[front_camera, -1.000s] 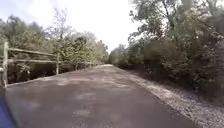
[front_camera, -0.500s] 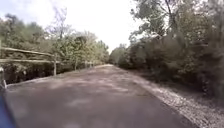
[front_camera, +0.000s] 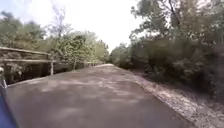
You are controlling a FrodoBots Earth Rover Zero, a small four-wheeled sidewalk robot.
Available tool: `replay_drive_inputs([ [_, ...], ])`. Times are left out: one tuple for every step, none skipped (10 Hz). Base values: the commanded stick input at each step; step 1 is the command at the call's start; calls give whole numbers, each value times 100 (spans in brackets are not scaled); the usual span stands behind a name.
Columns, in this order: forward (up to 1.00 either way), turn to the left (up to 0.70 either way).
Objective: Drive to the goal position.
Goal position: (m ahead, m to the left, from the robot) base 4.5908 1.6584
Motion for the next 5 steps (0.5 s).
replay_drive_inputs([
  [70,0],
  [70,0],
  [70,0],
  [70,0],
  [70,0],
])
